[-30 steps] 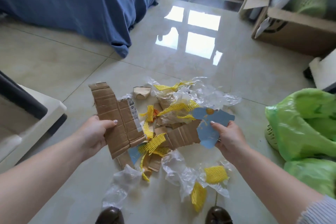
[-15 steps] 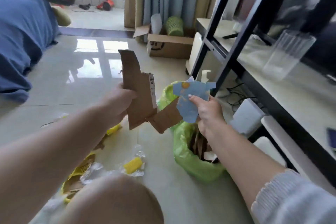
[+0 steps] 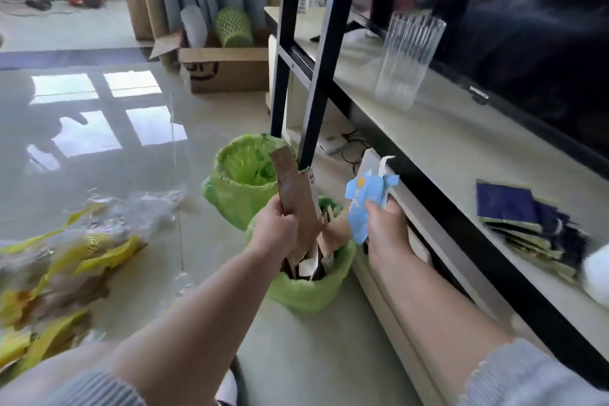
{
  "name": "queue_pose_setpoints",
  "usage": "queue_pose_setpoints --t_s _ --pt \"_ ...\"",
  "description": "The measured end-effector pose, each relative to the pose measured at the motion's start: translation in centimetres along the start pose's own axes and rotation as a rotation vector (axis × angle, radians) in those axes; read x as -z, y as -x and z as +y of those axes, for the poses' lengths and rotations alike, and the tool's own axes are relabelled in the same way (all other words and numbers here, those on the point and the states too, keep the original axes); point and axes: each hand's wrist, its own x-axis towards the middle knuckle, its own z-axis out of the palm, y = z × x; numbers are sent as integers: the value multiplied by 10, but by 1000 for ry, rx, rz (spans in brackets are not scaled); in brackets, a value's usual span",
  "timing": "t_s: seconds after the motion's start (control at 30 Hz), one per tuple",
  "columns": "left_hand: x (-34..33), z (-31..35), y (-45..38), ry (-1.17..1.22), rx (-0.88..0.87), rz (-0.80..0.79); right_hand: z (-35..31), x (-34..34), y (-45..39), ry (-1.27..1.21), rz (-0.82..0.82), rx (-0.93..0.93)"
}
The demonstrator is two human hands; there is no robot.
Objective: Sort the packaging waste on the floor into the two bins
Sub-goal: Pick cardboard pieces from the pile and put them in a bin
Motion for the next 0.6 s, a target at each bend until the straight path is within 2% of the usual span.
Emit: queue_pose_setpoints --t_s 0.23,0.43,0.53,0.6 --pt "-22 -13 -41 -211 -127 -84 28 -41 -17 135 -18 49" --pt "-28 -32 -63 -191 -49 -253 46 -71 -27 325 -142 -12" --pt "-23 -41 -70 -120 50 -272 57 -78 -35 328 -199 -112" --pt "-21 -41 -72 -32 67 -280 64 -76 -40 401 -262 -67"
